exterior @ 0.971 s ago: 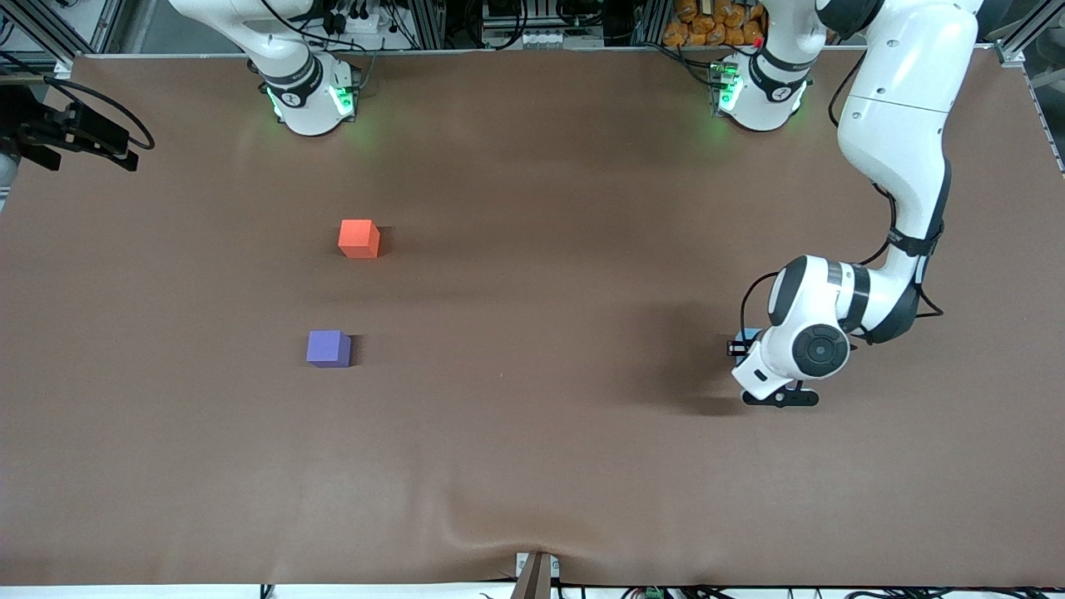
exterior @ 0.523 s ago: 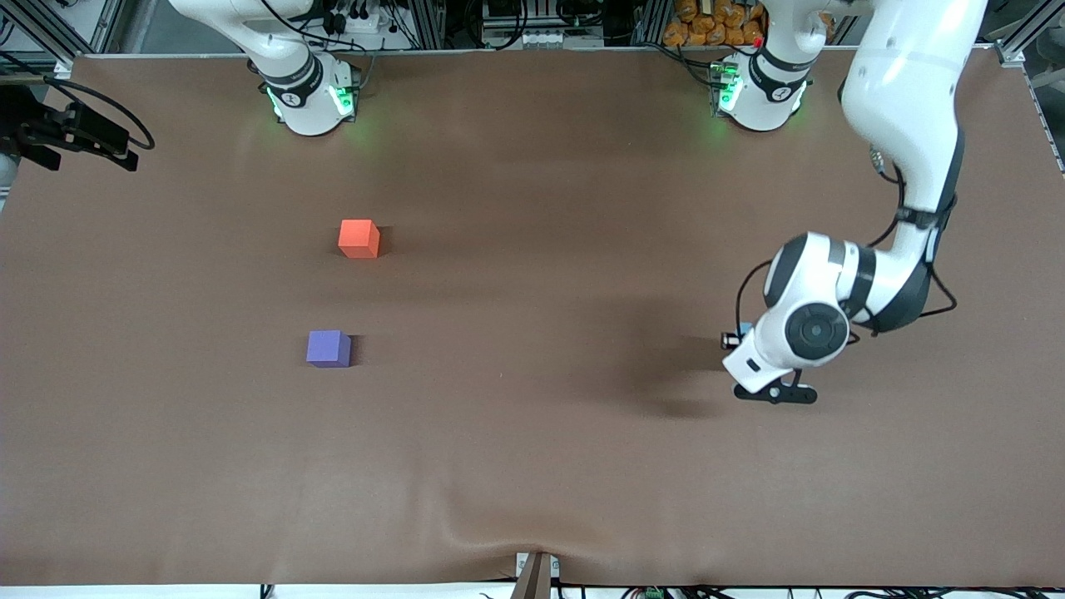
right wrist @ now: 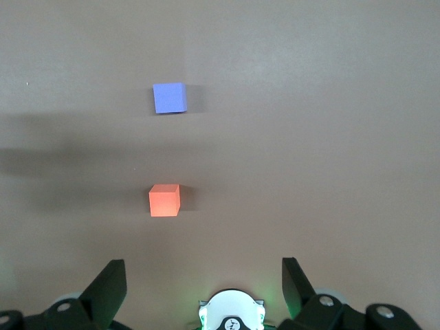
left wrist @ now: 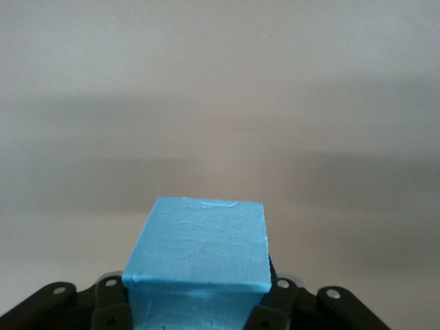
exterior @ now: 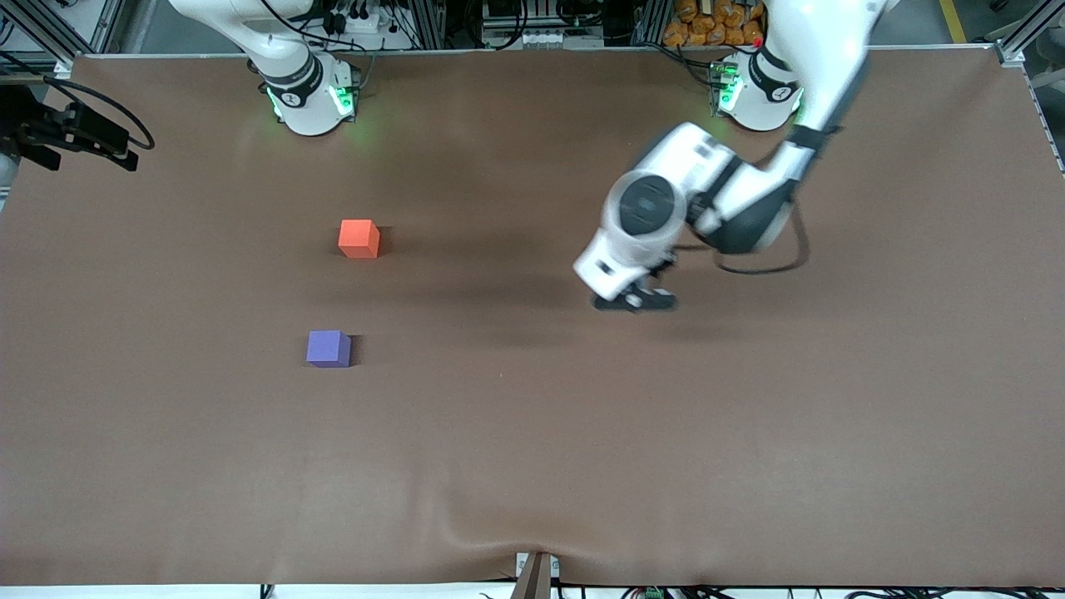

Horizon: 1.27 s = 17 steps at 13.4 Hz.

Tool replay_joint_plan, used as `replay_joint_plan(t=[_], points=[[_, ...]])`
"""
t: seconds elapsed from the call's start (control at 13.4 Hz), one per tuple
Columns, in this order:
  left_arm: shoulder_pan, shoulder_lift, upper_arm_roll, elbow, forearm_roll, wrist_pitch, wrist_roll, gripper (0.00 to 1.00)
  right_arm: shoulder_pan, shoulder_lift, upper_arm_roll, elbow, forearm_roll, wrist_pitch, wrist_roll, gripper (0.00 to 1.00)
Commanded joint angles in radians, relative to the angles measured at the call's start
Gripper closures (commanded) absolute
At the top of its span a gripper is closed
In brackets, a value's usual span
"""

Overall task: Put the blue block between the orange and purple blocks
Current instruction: 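Carry the blue block with the left gripper toward the table middle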

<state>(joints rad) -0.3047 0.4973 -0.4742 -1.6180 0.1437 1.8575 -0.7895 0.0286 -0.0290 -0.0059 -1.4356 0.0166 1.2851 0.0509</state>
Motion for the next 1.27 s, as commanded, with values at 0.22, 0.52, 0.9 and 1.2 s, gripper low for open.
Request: replay_joint_plan(t=[0.22,0.52,0.9,1.2], points=[[-0.169,0.174,0.014,0.181,-0.022,0.02,-0.209,1.0,-0.025,0.001,0.014,0.011,0.014,-0.012,-0.011,0.0],[-0.238,0.233,0.019,0.184,-0.018,0.176,-0.33,1.0,-0.025,0.001,0.012,0.011,0.014,-0.012,-0.01,0.0],[-0.439,0.309,0.178,0.222,0.008,0.247,-0.315,1.0,-0.036,0.003,0.014,0.009,0.023,-0.01,-0.01,0.0],[-0.557,0.333,0.288,0.217,0.014,0.265,-0.315,0.0,-0.039,0.003,0.012,0.007,0.032,-0.012,-0.01,0.0]])
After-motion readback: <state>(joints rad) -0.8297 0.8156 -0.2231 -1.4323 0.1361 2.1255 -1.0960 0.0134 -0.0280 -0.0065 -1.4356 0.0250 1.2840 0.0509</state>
